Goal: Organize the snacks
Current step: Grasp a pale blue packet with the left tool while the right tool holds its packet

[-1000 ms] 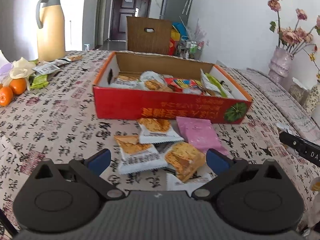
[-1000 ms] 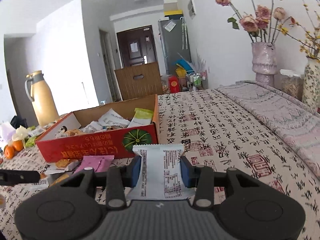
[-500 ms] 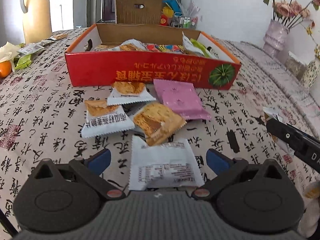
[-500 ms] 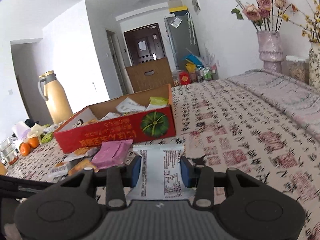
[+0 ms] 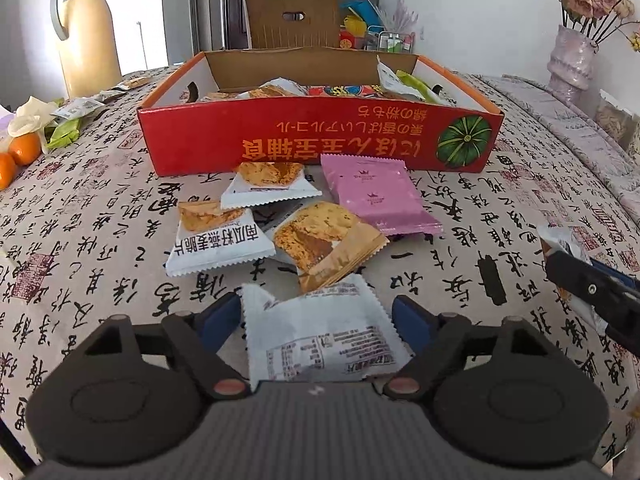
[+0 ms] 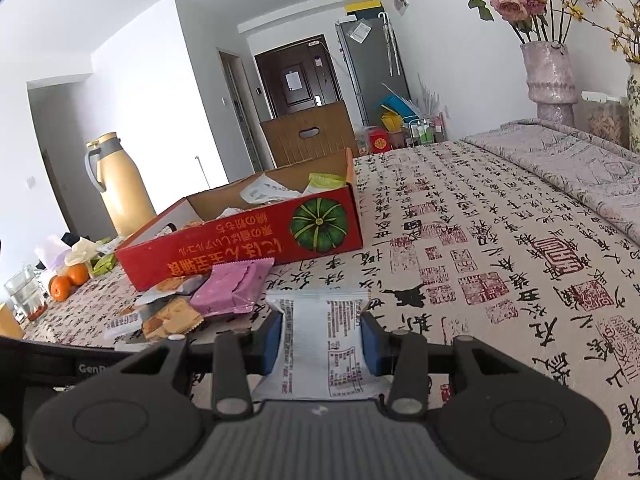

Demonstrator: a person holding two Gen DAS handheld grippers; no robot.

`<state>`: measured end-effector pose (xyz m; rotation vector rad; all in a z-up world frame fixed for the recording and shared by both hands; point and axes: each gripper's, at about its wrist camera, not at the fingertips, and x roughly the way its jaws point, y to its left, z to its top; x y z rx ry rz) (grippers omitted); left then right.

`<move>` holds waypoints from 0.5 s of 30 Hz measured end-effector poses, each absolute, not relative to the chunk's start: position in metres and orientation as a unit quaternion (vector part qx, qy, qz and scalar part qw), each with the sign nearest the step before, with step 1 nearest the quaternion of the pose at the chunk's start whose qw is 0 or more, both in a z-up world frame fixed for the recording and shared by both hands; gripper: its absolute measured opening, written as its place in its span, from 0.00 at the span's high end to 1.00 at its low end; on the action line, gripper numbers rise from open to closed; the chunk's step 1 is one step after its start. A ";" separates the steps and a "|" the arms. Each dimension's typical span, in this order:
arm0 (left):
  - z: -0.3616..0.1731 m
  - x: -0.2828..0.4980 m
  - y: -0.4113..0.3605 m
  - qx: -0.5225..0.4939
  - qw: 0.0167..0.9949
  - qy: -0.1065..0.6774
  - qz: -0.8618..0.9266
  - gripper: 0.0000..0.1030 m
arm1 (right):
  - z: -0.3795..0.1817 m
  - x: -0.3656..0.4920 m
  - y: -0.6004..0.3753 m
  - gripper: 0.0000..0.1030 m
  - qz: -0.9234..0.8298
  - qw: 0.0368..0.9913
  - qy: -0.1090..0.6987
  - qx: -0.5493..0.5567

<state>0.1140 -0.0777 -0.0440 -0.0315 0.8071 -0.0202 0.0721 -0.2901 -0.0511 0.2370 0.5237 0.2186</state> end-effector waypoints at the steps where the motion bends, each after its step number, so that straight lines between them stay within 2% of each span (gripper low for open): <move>1: -0.044 0.114 -0.077 -0.016 0.920 0.391 -0.010 0.22 | -0.051 0.072 -0.289 0.61 0.107 0.953 0.259 0.117; 15: -0.041 0.100 -0.066 -0.020 0.926 0.376 -0.023 0.47 | -0.049 0.065 -0.276 0.61 0.108 0.953 0.265 0.101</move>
